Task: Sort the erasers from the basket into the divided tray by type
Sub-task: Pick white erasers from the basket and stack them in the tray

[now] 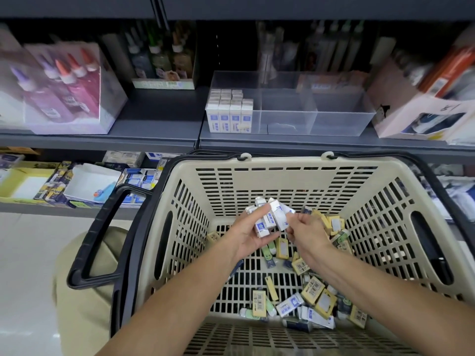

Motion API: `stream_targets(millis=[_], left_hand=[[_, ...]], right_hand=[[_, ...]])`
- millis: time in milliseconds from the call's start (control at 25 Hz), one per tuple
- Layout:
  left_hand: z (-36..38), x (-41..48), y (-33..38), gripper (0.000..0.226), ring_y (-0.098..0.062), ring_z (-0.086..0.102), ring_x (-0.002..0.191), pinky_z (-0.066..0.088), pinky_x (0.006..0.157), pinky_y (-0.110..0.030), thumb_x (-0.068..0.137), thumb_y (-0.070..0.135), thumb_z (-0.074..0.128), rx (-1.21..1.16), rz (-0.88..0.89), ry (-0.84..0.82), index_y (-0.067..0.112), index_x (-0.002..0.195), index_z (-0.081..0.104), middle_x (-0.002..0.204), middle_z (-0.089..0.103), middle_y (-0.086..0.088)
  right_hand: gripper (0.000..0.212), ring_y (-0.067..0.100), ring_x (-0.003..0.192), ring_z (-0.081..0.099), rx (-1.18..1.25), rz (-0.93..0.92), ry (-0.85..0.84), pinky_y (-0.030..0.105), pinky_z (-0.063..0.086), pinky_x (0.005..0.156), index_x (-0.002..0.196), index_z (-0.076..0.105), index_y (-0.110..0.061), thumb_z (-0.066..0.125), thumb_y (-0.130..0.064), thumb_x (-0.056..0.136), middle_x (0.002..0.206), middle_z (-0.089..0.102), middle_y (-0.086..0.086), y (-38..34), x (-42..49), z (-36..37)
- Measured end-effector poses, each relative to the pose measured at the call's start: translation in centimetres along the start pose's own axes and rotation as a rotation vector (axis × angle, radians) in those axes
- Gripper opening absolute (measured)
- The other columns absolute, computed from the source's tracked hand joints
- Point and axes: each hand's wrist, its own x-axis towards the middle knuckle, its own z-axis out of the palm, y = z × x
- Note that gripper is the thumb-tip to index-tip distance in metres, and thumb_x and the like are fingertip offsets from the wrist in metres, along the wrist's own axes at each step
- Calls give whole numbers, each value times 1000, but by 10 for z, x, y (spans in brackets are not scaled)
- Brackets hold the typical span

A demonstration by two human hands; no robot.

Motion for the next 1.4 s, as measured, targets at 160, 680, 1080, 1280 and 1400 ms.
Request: stream_targets(millis=[160,680,1080,1280,1400], left_hand=[[6,-2,-1,57,-25,67,84,57,65,-32,62,30,79,86,40,-20,12,113,61,95,71,-11],[20,-17,32,27,-16,68,62,53,47,-25,83,5,65,480,160,53,17,105,53,87,68,-8],[34,-59,97,24,-18,67,60,53,45,-24,79,5,68,260,205,-61,10,102,62,76,72,-9],[38,-68,96,53,-22,69,63,55,47,-26,58,14,80,213,211,-51,8,106,60,77,72,-12],[39,-74,100,53,-24,69,64,55,46,-27,54,16,80,190,217,-72,7,103,61,78,72,-15]], right_hand=[[11,10,66,52,-103,-92,-40,24,46,65,97,55,-5,48,-13,96,78,58,4,3,-2,1],[20,-6,61,59,-501,-237,-425,10,44,57,101,61,-20,62,-8,85,86,69,1,-56,-8,-22],[34,7,78,66,-285,-372,-549,19,50,72,114,55,-32,57,-9,89,92,73,-3,-118,-17,-10],[25,-1,68,61,-314,-441,-517,14,47,61,112,60,-20,58,-13,89,88,69,-3,-122,-24,5],[16,-3,62,58,-280,-442,-526,11,45,57,100,64,-21,59,-12,88,77,69,-8,-125,-27,6]])
